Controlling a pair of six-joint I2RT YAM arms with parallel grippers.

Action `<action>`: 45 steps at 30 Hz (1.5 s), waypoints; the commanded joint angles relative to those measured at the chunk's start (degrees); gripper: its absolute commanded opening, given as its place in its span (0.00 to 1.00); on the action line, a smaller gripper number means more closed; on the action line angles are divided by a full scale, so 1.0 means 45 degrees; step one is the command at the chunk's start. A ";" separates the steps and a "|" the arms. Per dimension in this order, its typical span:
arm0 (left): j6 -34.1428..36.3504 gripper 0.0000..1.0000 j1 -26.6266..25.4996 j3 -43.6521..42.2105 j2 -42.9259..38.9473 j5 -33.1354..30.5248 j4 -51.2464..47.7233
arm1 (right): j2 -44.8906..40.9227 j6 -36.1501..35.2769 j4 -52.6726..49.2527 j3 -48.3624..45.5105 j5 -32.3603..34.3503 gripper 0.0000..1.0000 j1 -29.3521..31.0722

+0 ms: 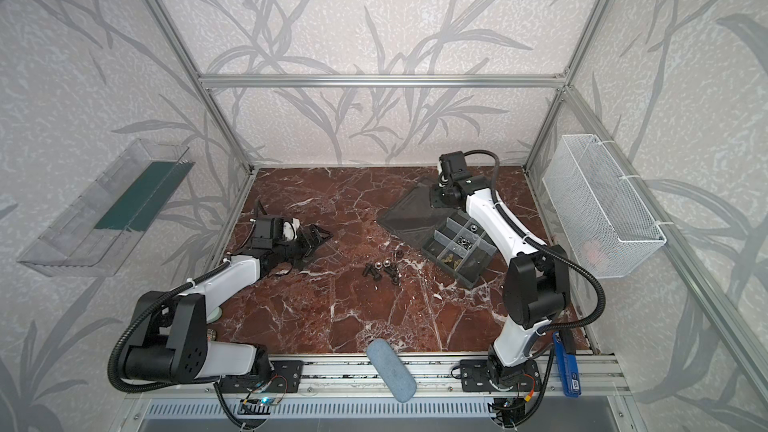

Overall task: Sort the screws and nuts into containers
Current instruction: 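Lift the silver hex nut and carry it over the organizer box, then open the right gripper to drop the hex nut into a compartment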

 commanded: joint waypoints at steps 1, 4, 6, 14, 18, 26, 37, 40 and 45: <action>-0.0035 0.99 0.0071 -0.0124 -0.0093 0.0213 0.0213 | -0.0013 0.0012 -0.0237 -0.0407 0.1223 0.00 -0.0949; -0.0019 1.00 0.0071 -0.0138 -0.0154 0.0195 0.0174 | 0.0130 0.0044 -0.0243 -0.0601 0.1334 0.00 -0.1613; -0.0017 0.99 0.0071 -0.0143 -0.0163 0.0204 0.0155 | 0.0212 -0.0001 -0.0254 -0.0777 0.1533 0.00 -0.1825; -0.0039 0.99 0.0059 -0.0080 -0.0075 0.0198 0.0142 | 0.0805 -0.0007 -0.0265 -0.1450 0.2044 0.00 -0.2114; -0.0017 0.99 0.0070 -0.0082 -0.0095 0.0202 0.0099 | 0.1246 0.0054 -0.0470 -0.1414 0.1964 0.00 -0.2190; 0.0003 0.99 0.0071 -0.0080 -0.0115 0.0145 0.0039 | 0.1832 0.0026 -0.0399 -0.1589 0.2033 0.00 -0.2251; 0.0004 0.99 0.0071 -0.0080 -0.0061 0.0123 0.0040 | 0.2298 0.0022 -0.0501 -0.1436 0.1999 0.23 -0.2330; 0.0004 0.99 0.0066 -0.0080 -0.0037 0.0122 0.0059 | 0.2338 -0.0083 -0.0633 -0.1273 0.1848 0.32 -0.2330; -0.0017 0.99 0.0071 -0.0104 -0.0035 0.0111 0.0077 | 0.1922 -0.0323 -0.0854 -0.1114 0.1371 0.43 -0.2327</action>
